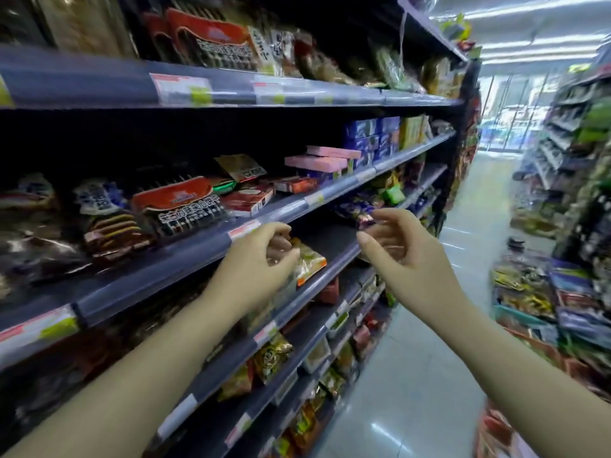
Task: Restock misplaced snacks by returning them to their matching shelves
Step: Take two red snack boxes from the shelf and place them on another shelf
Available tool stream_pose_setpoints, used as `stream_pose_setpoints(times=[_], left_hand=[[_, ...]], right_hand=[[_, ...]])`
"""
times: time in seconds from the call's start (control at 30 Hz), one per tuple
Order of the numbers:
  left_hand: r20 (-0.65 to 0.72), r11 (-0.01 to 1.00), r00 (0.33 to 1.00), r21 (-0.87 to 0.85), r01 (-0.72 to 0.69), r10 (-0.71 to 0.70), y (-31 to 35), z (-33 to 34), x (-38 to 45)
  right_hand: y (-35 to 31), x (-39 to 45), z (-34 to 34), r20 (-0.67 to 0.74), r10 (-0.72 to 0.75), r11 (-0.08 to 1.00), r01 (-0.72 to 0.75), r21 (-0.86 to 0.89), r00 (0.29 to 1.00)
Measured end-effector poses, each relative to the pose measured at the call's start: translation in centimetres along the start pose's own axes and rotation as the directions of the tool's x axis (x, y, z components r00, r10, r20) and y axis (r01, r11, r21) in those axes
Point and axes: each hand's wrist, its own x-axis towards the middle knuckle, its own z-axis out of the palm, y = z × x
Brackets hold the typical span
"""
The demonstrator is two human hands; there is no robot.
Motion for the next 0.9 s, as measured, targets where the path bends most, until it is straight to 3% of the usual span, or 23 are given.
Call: stream_pose_setpoints(times=[0.23, 0.37, 0.63, 0.9], left_hand=[[-0.122, 0.997, 0.992, 0.065, -0.034, 0.042, -2.3, 1.3, 9.7], [-0.187, 0.997, 0.982, 0.078, 0.015, 0.000, -4.3, 1.3, 14.6], [-0.239, 0.932, 0.954, 0.268, 0.245, -0.182, -7.6, 0.9, 19.7], [-0.294, 0.722, 0.842, 0.432, 0.540, -0.453, -10.0, 1.9, 22.5]], right_hand=[[6.9, 9.5, 3.4, 0.049, -0.017, 1.000, 0.016, 0.006, 0.999], [9.9, 15.6, 6.3, 0.117, -0.011, 0.999, 0.008, 0.031, 0.993], [14.2, 24.5, 12.7, 0.255, -0.153, 0.985, 0.167, -0.034, 0.955], [16.0, 28.6, 15.6, 0.437, -0.282, 0.899, 0.395, -0.191, 0.854]])
